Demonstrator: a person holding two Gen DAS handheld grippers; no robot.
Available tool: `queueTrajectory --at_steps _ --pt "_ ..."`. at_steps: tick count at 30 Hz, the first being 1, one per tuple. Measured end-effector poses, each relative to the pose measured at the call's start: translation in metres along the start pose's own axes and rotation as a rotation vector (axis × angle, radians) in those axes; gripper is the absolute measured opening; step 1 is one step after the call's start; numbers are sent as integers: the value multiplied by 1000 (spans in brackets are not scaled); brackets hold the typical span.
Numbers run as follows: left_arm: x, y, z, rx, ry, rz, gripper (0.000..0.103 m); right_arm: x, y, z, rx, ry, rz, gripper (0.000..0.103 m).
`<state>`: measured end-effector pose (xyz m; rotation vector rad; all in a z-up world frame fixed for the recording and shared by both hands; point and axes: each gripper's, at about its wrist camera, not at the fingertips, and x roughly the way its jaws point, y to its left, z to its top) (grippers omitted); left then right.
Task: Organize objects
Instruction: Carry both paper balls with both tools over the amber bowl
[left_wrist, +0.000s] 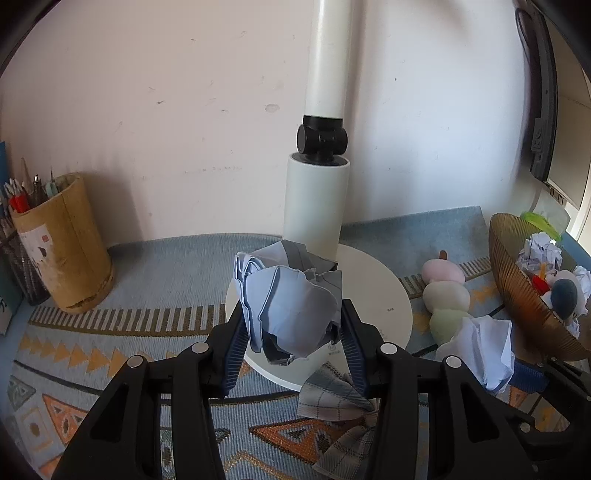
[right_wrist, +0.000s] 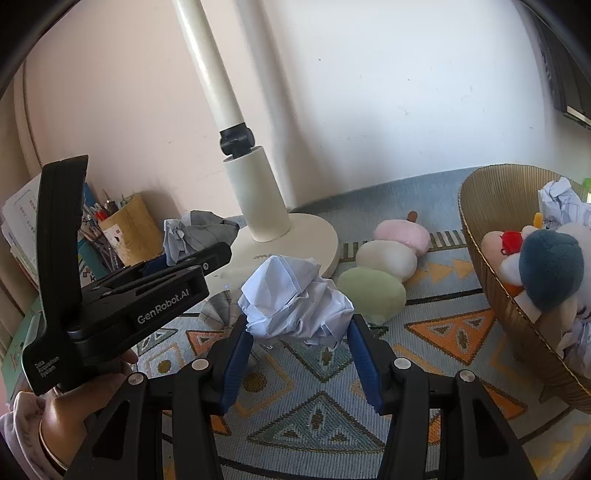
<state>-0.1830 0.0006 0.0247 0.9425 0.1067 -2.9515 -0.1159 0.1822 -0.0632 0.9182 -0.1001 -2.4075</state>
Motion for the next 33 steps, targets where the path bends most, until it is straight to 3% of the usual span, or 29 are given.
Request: queueTrajectory --at_steps 6,15,24,33 --pt "-29 0 11 16 -37 0 44 -15 0 3 24 -11 61 52" --pt "-82 -25 41 33 -115 -23 45 -77 3 43 41 -133 108 52" --pt "-103 -80 61 45 -142 -120 45 -139 -26 79 46 -232 55 52" --pt "-96 -139 66 106 -134 -187 45 -187 -90 105 70 -248 -66 52"
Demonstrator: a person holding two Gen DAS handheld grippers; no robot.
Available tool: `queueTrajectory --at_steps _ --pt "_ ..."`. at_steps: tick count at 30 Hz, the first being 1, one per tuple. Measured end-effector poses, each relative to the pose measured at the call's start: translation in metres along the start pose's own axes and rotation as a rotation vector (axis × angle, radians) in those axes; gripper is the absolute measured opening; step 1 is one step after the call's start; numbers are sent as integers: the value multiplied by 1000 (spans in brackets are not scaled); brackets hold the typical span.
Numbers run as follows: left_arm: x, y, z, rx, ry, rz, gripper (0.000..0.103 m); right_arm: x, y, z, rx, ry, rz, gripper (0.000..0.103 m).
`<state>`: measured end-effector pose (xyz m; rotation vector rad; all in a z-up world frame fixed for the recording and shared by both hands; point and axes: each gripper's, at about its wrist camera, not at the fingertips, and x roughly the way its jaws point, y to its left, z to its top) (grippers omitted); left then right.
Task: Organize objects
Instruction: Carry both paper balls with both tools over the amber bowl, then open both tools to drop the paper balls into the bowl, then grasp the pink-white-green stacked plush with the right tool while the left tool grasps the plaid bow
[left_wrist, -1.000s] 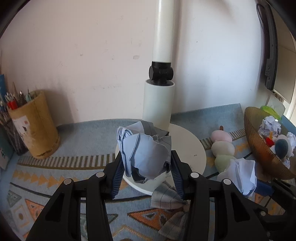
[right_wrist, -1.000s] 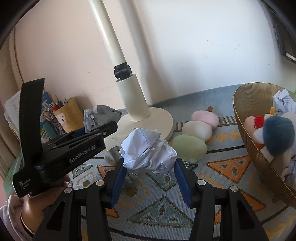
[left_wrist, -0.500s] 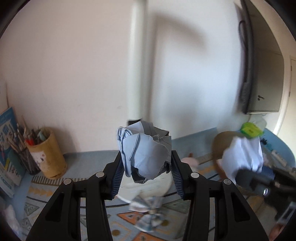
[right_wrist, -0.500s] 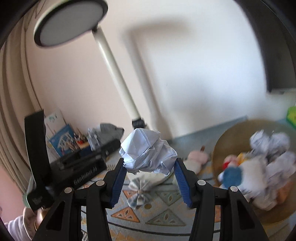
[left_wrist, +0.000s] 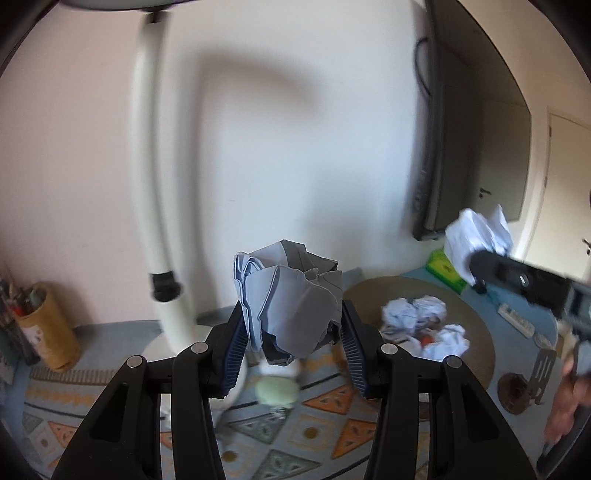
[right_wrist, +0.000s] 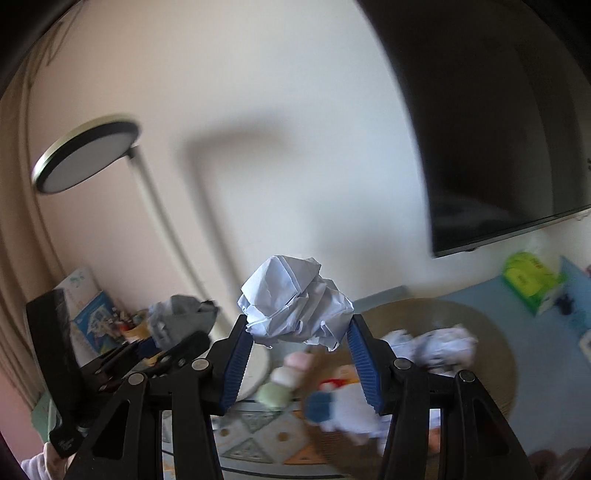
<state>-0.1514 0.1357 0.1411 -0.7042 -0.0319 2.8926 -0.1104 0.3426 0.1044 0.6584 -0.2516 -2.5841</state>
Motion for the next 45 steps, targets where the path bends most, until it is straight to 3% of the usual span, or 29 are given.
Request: queueTrajectory --at_steps 15,21,32,33,34,35,36,38,45 --pt "50 -71 -17 73 80 -109 45 3 -95 1 62 67 -145 52" --pt "61 -80 -24 97 124 -151 46 19 -118 -5 81 117 -187 52" --pt "101 -71 -15 46 185 -77 46 52 -128 -7 60 208 -201 54" --pt "104 -69 -15 42 191 -77 47 55 -127 -9 50 218 -202 57" --pt "108 -67 -16 37 199 -82 47 59 -126 -11 41 226 -196 66" --pt "111 -66 -16 36 212 -95 58 62 -125 -14 35 235 -192 74" --pt "113 -66 -16 45 226 -94 96 66 -124 -17 30 252 -196 101" --pt "116 -65 -18 71 236 -93 103 72 -123 -21 23 290 -210 103" --pt "100 -52 -21 103 208 -55 102 67 -119 -23 52 257 -212 103"
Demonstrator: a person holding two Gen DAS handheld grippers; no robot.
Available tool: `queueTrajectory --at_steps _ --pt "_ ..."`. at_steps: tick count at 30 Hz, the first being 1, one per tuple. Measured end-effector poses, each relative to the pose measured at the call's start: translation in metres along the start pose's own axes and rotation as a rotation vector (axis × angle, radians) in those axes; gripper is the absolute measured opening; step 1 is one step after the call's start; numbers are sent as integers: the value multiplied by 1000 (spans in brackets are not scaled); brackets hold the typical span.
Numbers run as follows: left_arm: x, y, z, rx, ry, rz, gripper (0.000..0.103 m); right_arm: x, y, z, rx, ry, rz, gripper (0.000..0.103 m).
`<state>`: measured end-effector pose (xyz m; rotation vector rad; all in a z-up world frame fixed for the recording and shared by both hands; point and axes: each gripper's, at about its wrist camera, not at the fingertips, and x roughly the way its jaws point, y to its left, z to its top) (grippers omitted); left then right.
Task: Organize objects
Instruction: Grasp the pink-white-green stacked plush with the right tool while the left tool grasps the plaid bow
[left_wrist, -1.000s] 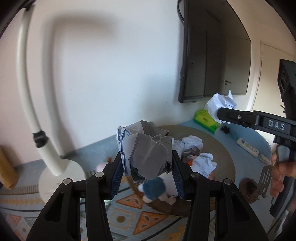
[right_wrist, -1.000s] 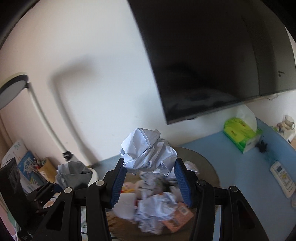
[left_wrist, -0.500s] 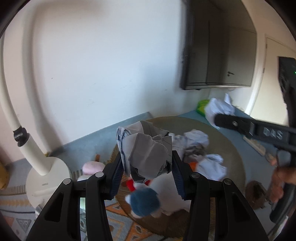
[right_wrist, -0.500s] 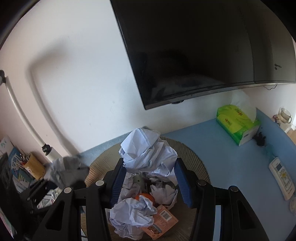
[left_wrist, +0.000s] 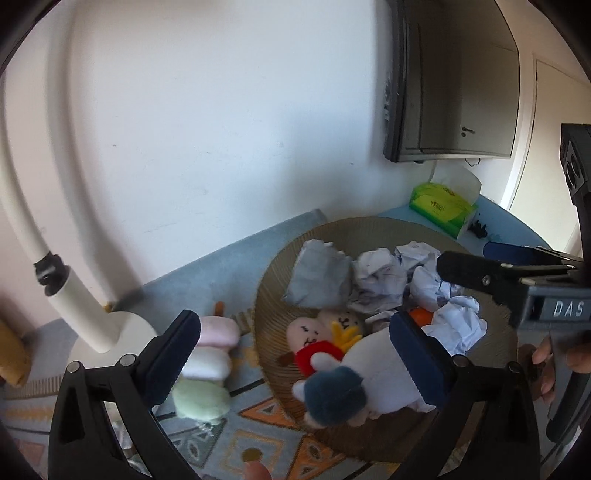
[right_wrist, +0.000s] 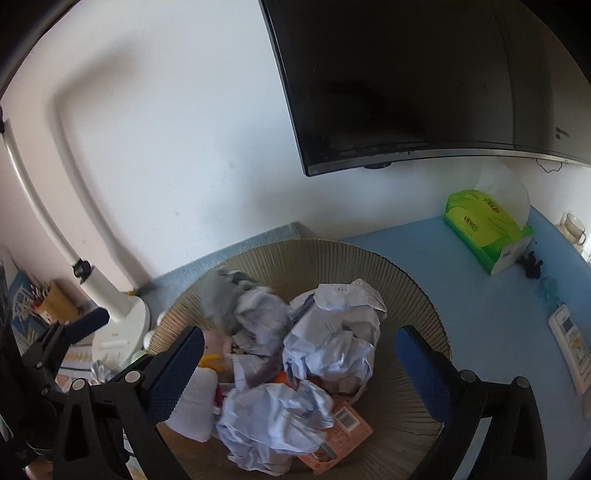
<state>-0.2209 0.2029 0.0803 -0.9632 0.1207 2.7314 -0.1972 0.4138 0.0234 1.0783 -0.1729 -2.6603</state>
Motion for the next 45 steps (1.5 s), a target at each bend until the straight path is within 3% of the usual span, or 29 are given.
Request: queueTrajectory --at_steps 10,22,33,45 --pt "-34 41 1 -35 -23 74 102 -26 31 9 4 -50 -1 103" --pt "-94 112 -13 -97 -60 179 102 -65 116 13 -104 -98 59 103" --pt "-82 149 -77 -150 26 182 102 -31 179 -32 -171 32 135 103" --pt "-45 143 -121 -145 122 174 102 31 213 -85 -113 175 142 103"
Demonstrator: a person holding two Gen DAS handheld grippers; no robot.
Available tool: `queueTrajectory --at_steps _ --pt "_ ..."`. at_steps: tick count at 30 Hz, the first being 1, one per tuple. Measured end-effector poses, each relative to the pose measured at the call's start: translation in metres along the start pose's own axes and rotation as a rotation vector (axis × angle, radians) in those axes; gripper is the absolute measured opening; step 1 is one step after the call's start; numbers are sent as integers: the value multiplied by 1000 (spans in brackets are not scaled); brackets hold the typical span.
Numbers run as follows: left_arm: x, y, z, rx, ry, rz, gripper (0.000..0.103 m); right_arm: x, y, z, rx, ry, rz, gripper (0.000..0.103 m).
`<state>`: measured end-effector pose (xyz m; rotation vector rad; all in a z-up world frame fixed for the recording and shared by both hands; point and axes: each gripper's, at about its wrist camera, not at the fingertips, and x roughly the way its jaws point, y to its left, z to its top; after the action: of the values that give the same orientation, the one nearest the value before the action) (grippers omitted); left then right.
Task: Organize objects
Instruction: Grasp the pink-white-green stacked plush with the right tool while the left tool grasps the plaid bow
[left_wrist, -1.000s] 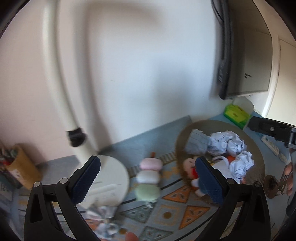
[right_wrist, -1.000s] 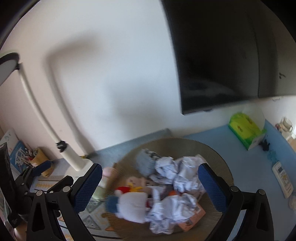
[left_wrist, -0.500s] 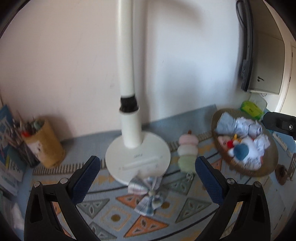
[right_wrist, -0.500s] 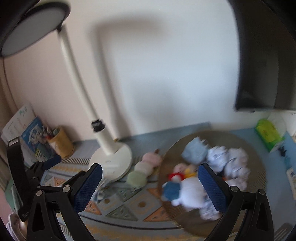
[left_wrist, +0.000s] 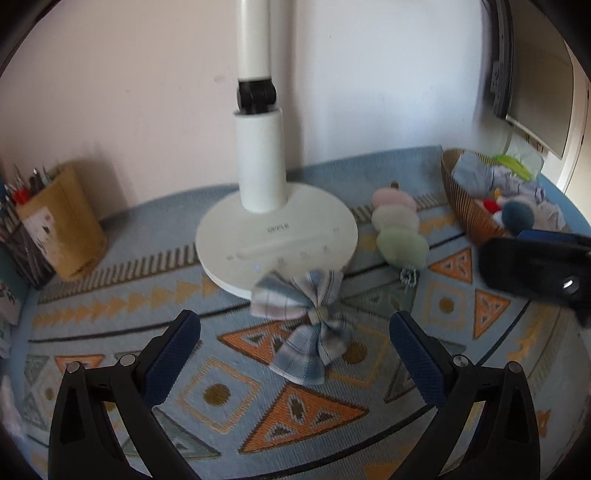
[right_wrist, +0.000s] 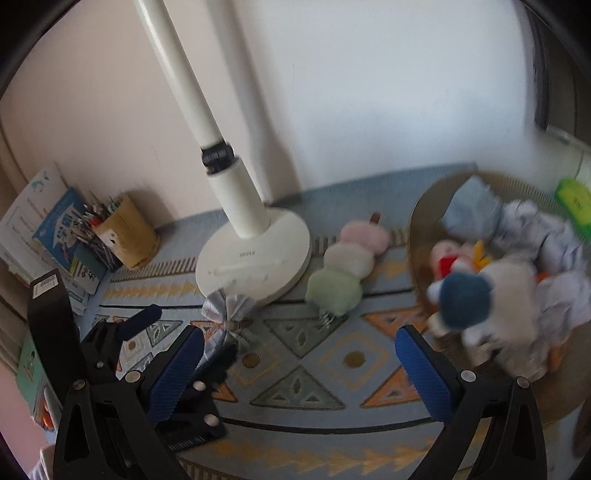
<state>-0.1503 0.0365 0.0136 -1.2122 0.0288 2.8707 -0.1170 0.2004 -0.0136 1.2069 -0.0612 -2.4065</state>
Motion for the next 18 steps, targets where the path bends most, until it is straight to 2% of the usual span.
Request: queueTrajectory --at_steps 5,7,9,12,14,17,18 --pt "14 6 -5 -32 28 -16 102 30 1 -3 80 5 -56 103" --pt "19 8 -8 -42 32 -19 102 42 -1 -3 88 1 -126 103" --pt "28 8 -9 -50 73 -28 102 54 2 0 63 -20 -243 103" --pt "40 7 -8 -53 134 -22 102 68 10 5 38 -55 -330 103" --pt "43 0 -7 -27 142 4 102 83 14 9 30 -45 -367 103" --pt "42 -2 -6 -32 141 6 102 105 12 9 76 22 -288 103" --pt "42 -1 -6 -41 140 7 102 105 8 9 100 -1 -279 103"
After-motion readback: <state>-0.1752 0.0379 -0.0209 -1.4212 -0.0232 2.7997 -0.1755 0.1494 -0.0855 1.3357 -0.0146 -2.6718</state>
